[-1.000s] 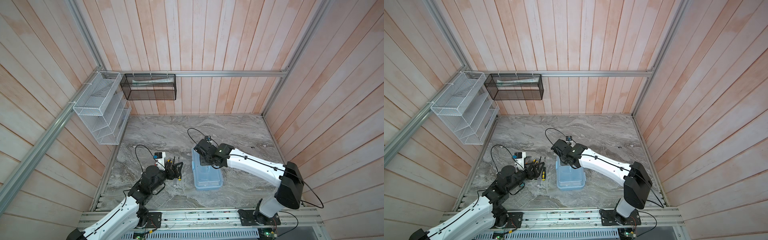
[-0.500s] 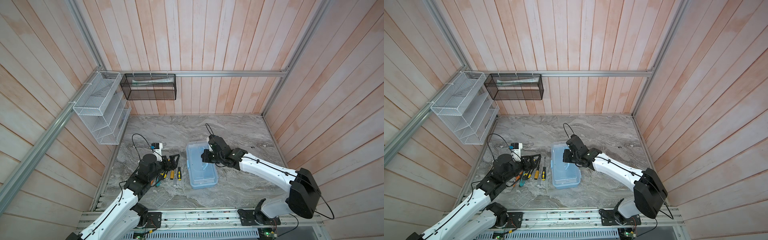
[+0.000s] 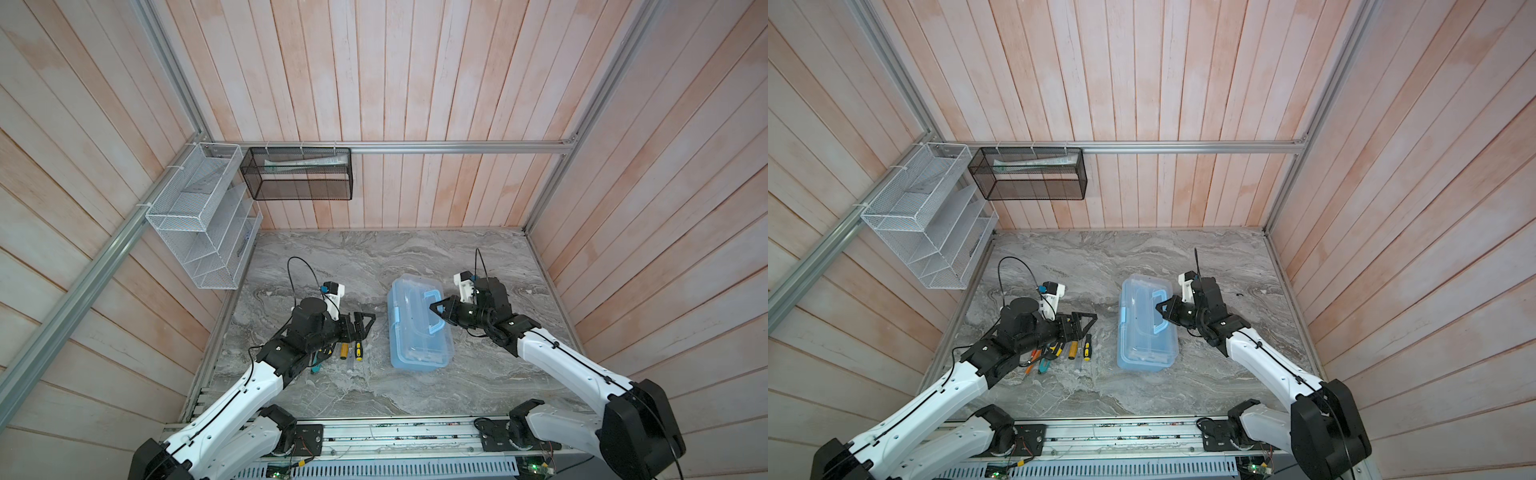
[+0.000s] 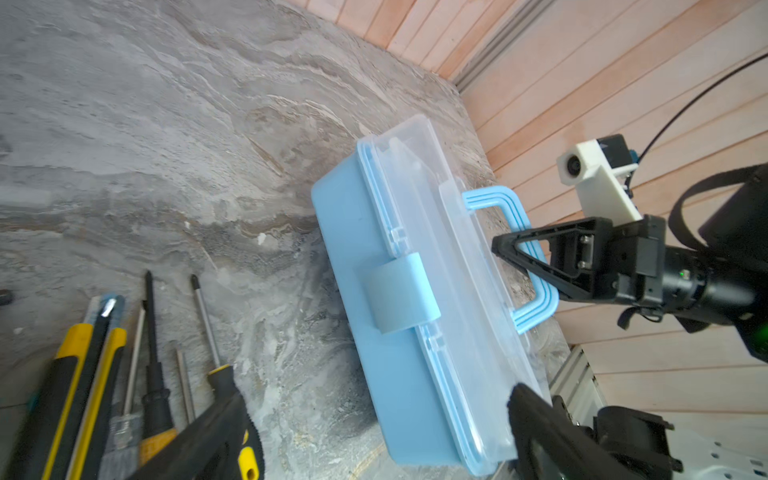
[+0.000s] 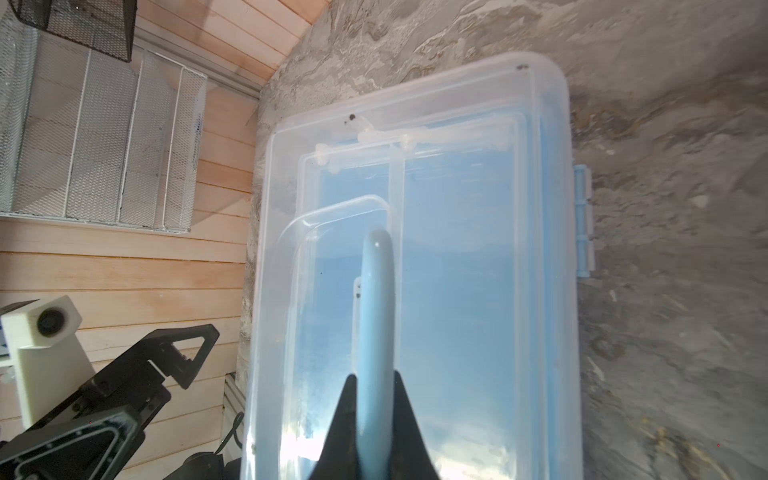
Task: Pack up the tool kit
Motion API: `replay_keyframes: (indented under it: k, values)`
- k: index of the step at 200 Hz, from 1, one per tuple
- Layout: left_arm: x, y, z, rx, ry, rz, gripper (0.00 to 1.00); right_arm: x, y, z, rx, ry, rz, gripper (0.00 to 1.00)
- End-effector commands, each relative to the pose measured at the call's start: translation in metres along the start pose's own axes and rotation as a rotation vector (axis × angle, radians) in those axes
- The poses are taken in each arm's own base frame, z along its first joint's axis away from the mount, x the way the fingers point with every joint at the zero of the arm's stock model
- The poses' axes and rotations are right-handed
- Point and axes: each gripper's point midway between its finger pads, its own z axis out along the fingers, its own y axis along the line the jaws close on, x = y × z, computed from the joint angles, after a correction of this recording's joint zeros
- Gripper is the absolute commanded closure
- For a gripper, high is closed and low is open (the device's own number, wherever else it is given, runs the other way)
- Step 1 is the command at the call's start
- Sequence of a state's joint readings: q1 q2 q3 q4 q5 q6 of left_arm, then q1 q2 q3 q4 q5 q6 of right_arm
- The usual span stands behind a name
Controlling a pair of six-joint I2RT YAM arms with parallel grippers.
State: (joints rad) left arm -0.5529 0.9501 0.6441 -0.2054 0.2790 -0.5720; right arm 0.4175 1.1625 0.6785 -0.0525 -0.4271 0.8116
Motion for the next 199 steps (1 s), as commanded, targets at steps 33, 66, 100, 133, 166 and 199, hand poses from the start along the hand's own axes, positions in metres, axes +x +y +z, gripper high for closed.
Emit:
replay_keyframes:
  k: [33,66,100,133,166,199]
  values:
    - [-0.030,-0.038,0.015,0.043,-0.034,-0.006,0.00,-0.004,-0.069,-0.033,0.249,-0.034,-0.054,1.00]
    - [-0.027,-0.054,0.030,0.039,-0.018,0.017,0.00,-0.009,-0.092,-0.048,0.313,-0.087,-0.037,1.00]
    - [-0.020,-0.064,0.044,0.048,0.014,0.025,0.00,-0.006,-0.118,-0.051,0.333,-0.089,0.021,1.00]
    - [-0.018,-0.072,0.051,0.047,0.029,0.041,0.00,-0.007,-0.126,-0.053,0.357,-0.095,0.005,1.00]
    - [-0.021,-0.077,0.052,0.062,0.010,0.047,0.00,-0.011,-0.094,-0.045,0.214,-0.081,-0.053,1.00]
    - [-0.024,-0.085,0.052,0.076,0.028,0.038,0.00,-0.005,-0.063,-0.029,0.176,-0.035,-0.145,1.00]
